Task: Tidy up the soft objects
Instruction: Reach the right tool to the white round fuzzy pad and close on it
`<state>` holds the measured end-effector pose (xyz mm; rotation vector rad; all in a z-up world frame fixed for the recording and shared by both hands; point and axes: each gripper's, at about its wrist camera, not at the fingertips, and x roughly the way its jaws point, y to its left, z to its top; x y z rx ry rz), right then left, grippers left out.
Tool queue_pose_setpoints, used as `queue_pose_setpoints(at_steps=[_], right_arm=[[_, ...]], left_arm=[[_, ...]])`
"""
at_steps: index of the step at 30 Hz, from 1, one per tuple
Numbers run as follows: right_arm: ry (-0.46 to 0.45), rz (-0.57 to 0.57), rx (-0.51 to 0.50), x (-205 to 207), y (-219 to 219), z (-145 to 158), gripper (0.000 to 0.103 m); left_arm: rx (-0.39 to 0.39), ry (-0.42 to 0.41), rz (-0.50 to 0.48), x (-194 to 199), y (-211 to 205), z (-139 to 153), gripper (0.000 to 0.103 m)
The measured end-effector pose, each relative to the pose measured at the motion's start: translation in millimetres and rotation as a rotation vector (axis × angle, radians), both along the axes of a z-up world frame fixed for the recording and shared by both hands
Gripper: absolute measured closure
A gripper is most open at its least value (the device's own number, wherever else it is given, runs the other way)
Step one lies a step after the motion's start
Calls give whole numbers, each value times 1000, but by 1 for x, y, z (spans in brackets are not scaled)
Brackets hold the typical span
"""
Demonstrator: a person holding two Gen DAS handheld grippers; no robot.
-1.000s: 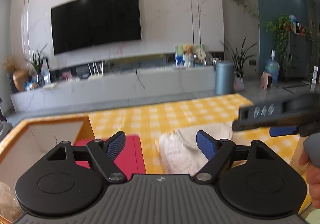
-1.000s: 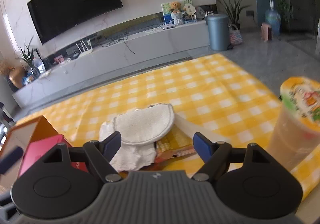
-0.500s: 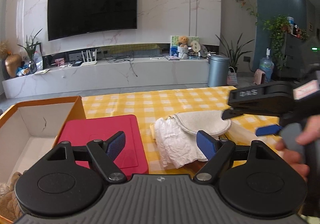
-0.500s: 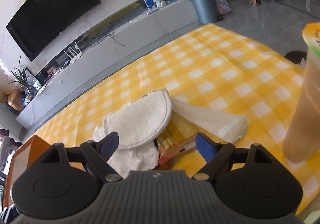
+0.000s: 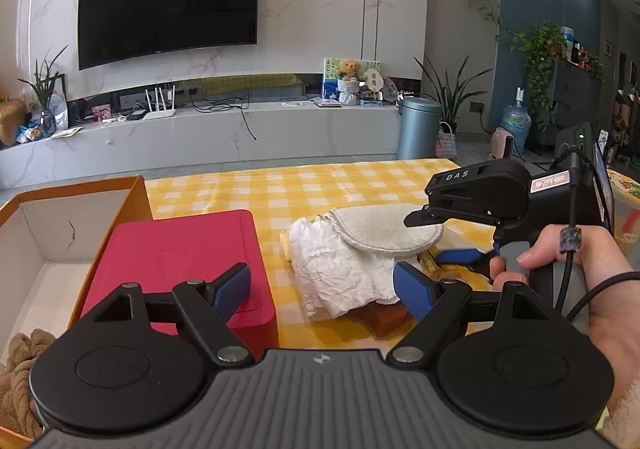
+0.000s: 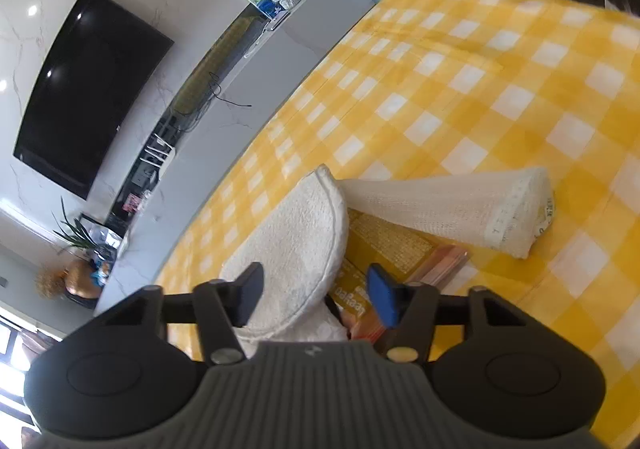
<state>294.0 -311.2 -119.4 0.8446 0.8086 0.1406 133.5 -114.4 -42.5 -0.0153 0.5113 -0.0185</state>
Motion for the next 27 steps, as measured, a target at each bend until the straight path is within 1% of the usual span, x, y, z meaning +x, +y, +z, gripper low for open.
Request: queue_pose_setpoints(at_steps=[2, 3, 4, 5, 7, 9, 11, 14, 17, 19, 21, 23, 24, 25, 27], right_arm=[[-6, -5, 86, -1, -5, -3, 71], [-10, -7, 113, -2, -6, -1, 74], [-17, -4, 118, -3, -7, 0, 79], [-23, 2, 107, -3, -6, 1, 86], [-20, 11, 87, -3, -4, 4, 96], [-20, 11, 94, -7, -5, 6, 99], [-38, 21, 59, -12, -5, 16, 100], [-78, 55, -53, -21, -5, 38, 101], [-50, 105, -175, -34, -4, 53, 101], [-54, 134, -264, -44, -5, 60, 101], [-49, 146, -311, -51, -8, 63, 101], [-46, 154, -295, -53, -15, 61, 100], [-43, 150, -265, -53, -20, 58, 100], [-35, 139, -229, -50, -25, 54, 96], [-14, 125, -168, -45, -30, 44, 94]], left_arm=[[12, -2, 3, 0, -1, 0, 8], [18, -2, 3, 0, -2, -1, 8], [24, -3, 3, 1, -3, -1, 8], [30, -3, 4, 1, -3, -1, 8], [40, -5, 5, 1, -5, -2, 8], [51, -7, 6, 1, -6, -3, 8], [60, -7, 7, 1, -7, -4, 8], [70, -3, 12, 2, -7, -4, 8], [73, 1, 17, 2, -6, -4, 8], [72, 2, 21, 2, -6, -4, 8], [75, 3, 22, 1, -6, -4, 8], [78, 2, 22, 1, -6, -4, 8], [79, 2, 21, 0, -7, -4, 8], [81, 3, 19, 0, -7, -4, 8], [86, 3, 14, 0, -8, -5, 8]])
